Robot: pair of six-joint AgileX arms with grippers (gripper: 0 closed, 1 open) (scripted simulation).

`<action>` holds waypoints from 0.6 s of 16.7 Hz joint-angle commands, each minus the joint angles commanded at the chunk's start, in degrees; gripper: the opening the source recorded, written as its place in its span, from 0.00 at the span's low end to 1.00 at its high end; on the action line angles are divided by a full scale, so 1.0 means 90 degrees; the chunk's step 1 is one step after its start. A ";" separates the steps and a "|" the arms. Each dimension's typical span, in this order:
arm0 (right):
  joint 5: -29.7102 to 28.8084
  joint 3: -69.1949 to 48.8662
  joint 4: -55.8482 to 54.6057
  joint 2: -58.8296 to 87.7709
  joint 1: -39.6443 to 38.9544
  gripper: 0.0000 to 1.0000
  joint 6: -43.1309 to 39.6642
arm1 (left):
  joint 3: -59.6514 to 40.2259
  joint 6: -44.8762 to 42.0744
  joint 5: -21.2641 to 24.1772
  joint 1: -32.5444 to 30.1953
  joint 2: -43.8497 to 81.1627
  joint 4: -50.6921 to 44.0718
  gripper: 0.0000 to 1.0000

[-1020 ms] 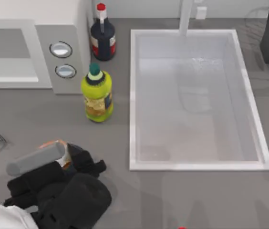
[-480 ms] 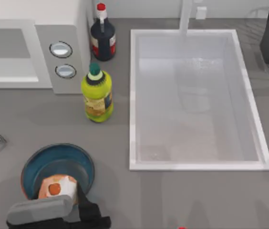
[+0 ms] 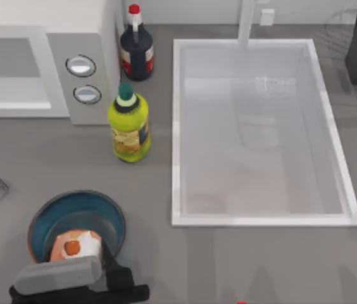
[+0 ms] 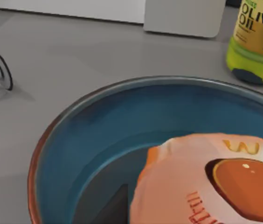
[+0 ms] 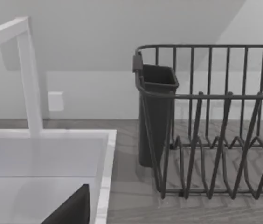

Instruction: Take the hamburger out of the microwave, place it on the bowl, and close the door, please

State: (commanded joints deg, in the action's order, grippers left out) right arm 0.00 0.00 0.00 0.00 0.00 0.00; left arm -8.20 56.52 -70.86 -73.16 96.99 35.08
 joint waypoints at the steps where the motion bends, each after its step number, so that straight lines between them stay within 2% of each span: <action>1: 0.0000 0.0000 0.0000 0.0000 0.0000 1.00 0.0000 | 0.0020 -0.0170 0.0069 0.0088 0.0178 0.0348 0.00; 7: 0.0000 0.0000 0.0000 0.0000 0.0000 1.00 0.0000 | 0.0163 -0.1491 0.0649 0.0820 0.1356 0.3314 0.00; 10: 0.0000 0.0000 0.0000 0.0000 0.0000 1.00 0.0000 | 0.0244 -0.2080 0.0949 0.1170 0.1831 0.4311 0.00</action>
State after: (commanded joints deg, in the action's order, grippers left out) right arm 0.00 0.00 0.00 0.00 0.00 0.00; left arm -6.01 37.80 -62.33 -62.63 113.47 73.88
